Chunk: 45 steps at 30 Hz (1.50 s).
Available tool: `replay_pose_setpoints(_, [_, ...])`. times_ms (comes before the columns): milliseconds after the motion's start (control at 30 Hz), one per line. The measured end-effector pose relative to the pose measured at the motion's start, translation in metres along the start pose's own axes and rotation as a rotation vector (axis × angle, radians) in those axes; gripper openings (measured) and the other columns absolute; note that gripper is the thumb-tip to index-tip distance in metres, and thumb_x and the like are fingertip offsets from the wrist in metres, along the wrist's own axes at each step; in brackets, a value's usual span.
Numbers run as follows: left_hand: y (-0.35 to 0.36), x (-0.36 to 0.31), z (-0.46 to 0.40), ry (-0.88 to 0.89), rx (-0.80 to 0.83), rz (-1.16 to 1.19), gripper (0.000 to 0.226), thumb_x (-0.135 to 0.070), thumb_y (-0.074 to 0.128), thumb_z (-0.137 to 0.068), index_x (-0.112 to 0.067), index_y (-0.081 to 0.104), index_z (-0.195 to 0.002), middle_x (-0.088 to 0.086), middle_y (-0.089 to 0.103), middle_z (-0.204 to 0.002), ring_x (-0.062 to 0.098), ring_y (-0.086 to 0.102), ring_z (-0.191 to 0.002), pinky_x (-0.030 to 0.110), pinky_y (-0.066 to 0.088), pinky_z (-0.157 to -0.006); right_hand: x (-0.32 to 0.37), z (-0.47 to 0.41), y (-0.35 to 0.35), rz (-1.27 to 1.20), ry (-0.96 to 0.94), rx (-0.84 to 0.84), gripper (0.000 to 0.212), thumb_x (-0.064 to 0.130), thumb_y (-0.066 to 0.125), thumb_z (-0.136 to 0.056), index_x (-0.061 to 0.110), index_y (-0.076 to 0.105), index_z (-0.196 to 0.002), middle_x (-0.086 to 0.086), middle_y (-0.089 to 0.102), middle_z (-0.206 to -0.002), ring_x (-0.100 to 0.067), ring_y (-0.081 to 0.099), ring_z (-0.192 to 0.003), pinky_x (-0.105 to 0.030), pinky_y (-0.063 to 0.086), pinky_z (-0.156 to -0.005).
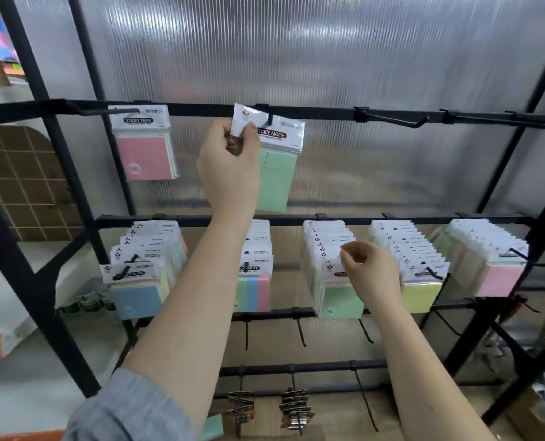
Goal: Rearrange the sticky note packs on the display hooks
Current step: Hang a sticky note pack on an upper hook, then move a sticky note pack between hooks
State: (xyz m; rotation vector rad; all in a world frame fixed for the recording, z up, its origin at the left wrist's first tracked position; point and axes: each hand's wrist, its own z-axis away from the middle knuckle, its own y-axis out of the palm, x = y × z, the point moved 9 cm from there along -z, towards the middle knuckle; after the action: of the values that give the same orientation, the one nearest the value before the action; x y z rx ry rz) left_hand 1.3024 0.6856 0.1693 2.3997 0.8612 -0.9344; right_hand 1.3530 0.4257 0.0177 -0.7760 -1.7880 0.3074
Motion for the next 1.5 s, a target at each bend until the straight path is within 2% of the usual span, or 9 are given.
replay_pose_setpoints(333, [0.04, 0.059, -0.041, -0.247, 0.016, -0.022, 0.021, -0.023, 0.062, -0.089, -0.016, 0.049, -0.073, -0.008, 0.053, -0.069, 0.008, 0.049, -0.062, 0.019, 0.035, -0.052, -0.003, -0.008, 0.002, 0.053, -0.003, 0.009, 0.017, 0.019, 0.056, -0.09, 0.018, 0.07, -0.101, 0.005, 0.068, -0.1, -0.006, 0.056, -0.085, -0.012, 0.035, -0.059])
replay_pose_setpoints(433, [0.055, 0.08, -0.047, -0.387, 0.045, 0.003, 0.022, -0.03, 0.06, -0.089, -0.018, 0.047, -0.077, -0.01, 0.059, -0.073, 0.0, 0.057, -0.061, 0.015, 0.037, -0.042, 0.0, -0.01, 0.003, 0.045, -0.024, 0.007, 0.019, 0.017, 0.056, -0.09, 0.015, 0.07, -0.102, 0.003, 0.068, -0.103, -0.009, 0.057, -0.092, -0.02, 0.039, -0.07])
replay_pose_setpoints(533, [0.065, 0.09, -0.056, -0.441, 0.054, -0.003, 0.026, -0.035, 0.063, -0.087, -0.017, 0.047, -0.078, -0.007, 0.061, -0.077, 0.008, 0.059, -0.063, 0.018, 0.038, -0.044, 0.001, -0.013, 0.004, 0.055, -0.036, 0.013, 0.02, 0.017, 0.056, -0.091, 0.015, 0.069, -0.105, 0.002, 0.068, -0.105, -0.007, 0.055, -0.091, -0.021, 0.039, -0.073])
replay_pose_setpoints(800, [0.073, 0.1, -0.071, -0.465, 0.09, -0.158, 0.035, -0.039, 0.063, -0.085, -0.022, 0.037, -0.069, -0.004, 0.053, -0.078, 0.021, 0.055, -0.075, 0.033, 0.048, -0.067, 0.0, -0.018, 0.004, 0.08, -0.04, 0.028, 0.022, 0.019, 0.056, -0.092, 0.014, 0.069, -0.109, 0.002, 0.068, -0.108, -0.009, 0.058, -0.097, -0.021, 0.04, -0.076])
replay_pose_setpoints(933, [0.075, 0.102, -0.071, -0.471, 0.127, -0.154, 0.026, -0.04, 0.061, -0.085, -0.015, 0.055, -0.087, 0.0, 0.066, -0.091, 0.022, 0.064, -0.082, 0.037, 0.055, -0.073, -0.002, -0.018, 0.003, 0.073, -0.033, 0.031, 0.021, 0.017, 0.056, -0.092, 0.014, 0.069, -0.109, 0.003, 0.068, -0.108, -0.007, 0.056, -0.094, -0.021, 0.038, -0.076])
replay_pose_setpoints(1100, [0.062, 0.102, -0.065, -0.452, 0.105, -0.189, 0.013, -0.028, 0.053, -0.087, -0.017, 0.048, -0.093, 0.001, 0.063, -0.095, 0.02, 0.062, -0.083, 0.035, 0.051, -0.07, -0.008, -0.016, -0.001, 0.048, -0.011, 0.004, 0.022, 0.017, 0.055, -0.091, 0.014, 0.069, -0.108, 0.004, 0.068, -0.108, -0.003, 0.051, -0.091, -0.02, 0.036, -0.075])
replay_pose_setpoints(1233, [0.044, 0.095, -0.054, -0.384, 0.102, -0.285, 0.022, -0.024, 0.052, -0.088, -0.016, 0.049, -0.108, -0.002, 0.055, -0.099, 0.013, 0.057, -0.078, 0.024, 0.044, -0.052, -0.016, -0.01, -0.007, -0.004, 0.022, -0.04, 0.027, 0.016, 0.054, -0.092, 0.013, 0.064, -0.117, 0.001, 0.066, -0.113, -0.007, 0.056, -0.094, -0.021, 0.037, -0.076])
replay_pose_setpoints(1333, [0.035, 0.09, -0.036, -0.345, 0.123, -0.309, 0.023, -0.023, 0.053, -0.09, -0.016, 0.051, -0.111, -0.006, 0.055, -0.096, 0.007, 0.054, -0.076, 0.018, 0.037, -0.05, -0.02, -0.002, -0.011, -0.052, 0.03, -0.104, 0.032, 0.018, 0.054, -0.093, 0.012, 0.06, -0.124, 0.001, 0.065, -0.102, -0.001, 0.052, -0.075, -0.021, 0.039, -0.068])
replay_pose_setpoints(1500, [0.018, 0.092, 0.003, -0.381, 0.16, -0.341, 0.017, -0.02, 0.052, -0.087, -0.018, 0.055, -0.104, -0.011, 0.054, -0.084, 0.006, 0.051, -0.073, 0.024, 0.036, -0.058, -0.035, 0.014, -0.009, -0.146, 0.075, -0.115, 0.038, 0.025, 0.05, -0.096, 0.014, 0.052, -0.132, 0.0, 0.061, -0.12, -0.008, 0.052, -0.096, -0.025, 0.039, -0.082])
